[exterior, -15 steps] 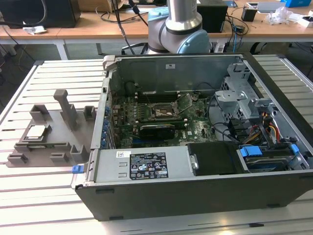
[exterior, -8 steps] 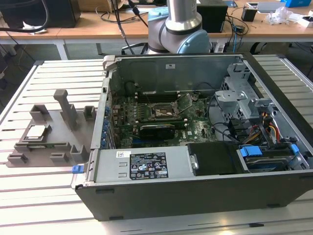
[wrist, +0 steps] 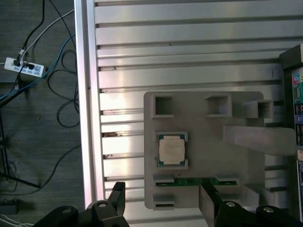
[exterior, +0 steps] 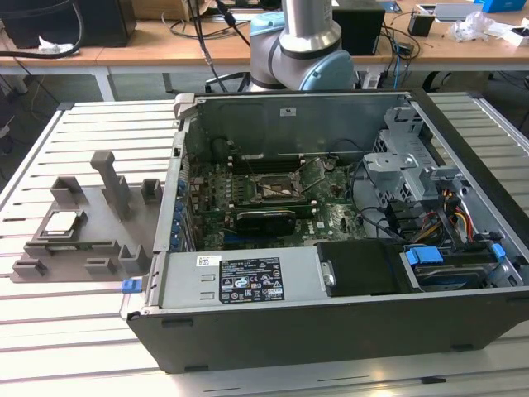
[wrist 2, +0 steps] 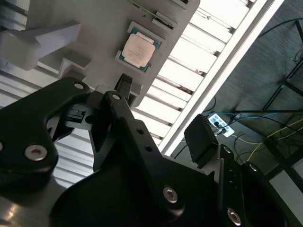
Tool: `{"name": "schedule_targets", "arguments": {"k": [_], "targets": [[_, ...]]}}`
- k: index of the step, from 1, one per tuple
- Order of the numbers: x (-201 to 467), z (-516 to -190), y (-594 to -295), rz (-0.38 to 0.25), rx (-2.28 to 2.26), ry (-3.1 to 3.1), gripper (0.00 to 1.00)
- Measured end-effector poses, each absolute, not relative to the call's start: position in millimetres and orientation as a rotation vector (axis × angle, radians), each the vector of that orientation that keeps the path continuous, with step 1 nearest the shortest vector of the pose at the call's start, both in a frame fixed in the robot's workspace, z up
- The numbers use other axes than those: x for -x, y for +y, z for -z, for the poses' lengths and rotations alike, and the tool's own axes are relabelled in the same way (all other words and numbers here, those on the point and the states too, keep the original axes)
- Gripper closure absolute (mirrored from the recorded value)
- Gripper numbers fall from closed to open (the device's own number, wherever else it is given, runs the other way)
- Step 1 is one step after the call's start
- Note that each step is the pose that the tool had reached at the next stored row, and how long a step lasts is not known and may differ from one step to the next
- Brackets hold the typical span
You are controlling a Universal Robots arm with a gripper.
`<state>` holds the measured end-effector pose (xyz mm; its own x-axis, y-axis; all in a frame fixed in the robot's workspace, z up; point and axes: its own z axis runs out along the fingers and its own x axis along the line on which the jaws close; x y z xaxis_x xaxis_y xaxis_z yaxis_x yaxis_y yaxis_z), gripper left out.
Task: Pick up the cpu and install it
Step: 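Pick up the cpu and move it towards the insertion slot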
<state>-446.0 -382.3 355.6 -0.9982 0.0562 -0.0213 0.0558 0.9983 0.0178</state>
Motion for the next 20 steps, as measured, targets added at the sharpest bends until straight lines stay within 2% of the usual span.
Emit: {"name": "schedule_targets", "arguments": {"k": [20], "targets": [[446.0, -332.8, -382.3, -0.027, -0.087, 3.119, 0.28]]}}
